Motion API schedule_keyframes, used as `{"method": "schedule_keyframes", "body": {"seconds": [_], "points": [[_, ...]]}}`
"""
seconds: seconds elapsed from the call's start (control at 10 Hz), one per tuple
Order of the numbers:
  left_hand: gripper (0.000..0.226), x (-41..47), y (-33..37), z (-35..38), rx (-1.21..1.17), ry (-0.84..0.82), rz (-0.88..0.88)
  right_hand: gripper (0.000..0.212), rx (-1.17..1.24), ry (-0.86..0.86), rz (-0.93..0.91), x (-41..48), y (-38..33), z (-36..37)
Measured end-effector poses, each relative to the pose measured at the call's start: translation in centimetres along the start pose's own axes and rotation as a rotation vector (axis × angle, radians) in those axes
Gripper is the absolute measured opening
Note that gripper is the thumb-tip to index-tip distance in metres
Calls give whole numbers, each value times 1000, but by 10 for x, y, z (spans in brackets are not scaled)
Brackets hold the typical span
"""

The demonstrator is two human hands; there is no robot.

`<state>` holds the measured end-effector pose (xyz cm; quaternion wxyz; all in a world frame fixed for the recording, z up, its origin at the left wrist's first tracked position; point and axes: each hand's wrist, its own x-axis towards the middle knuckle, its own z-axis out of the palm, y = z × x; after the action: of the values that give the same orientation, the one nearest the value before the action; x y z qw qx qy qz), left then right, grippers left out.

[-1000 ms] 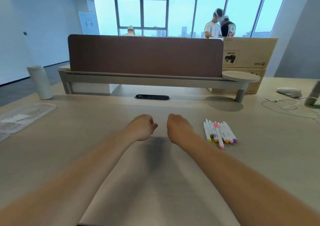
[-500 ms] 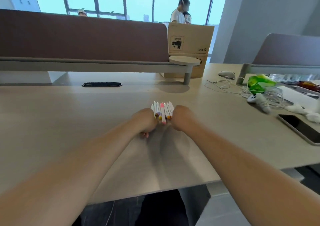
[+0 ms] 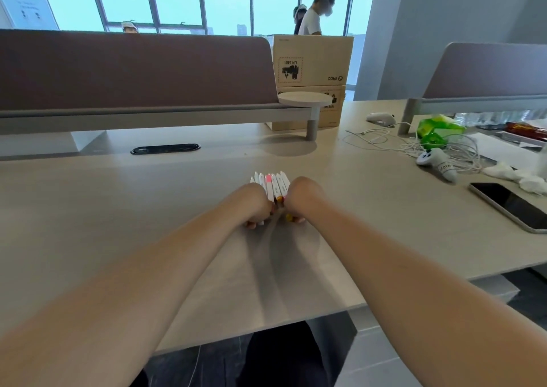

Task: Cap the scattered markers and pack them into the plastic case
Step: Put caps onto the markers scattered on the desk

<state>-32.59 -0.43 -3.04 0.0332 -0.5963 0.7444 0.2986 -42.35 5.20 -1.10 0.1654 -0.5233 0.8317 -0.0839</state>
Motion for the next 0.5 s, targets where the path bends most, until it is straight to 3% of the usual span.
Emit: {"method": "schedule_keyframes", "body": {"seconds": [0.2,0.3,0.4,0.5], "points": [[5,-8,0,-3,41,-82,10,32,-207,-46,-32,-4,-7,-2],[19,-10,-3,-4,-12,-62,86,16,-164,-23,-111,-6,-12,-1],[14,-17,-6,-5,-51,-21,148,26,-144,-8,-138,-5,-8,0],[16,-26,-5,-8,-3,13,188,25,166,24,-103,-12,-7,-4]]}}
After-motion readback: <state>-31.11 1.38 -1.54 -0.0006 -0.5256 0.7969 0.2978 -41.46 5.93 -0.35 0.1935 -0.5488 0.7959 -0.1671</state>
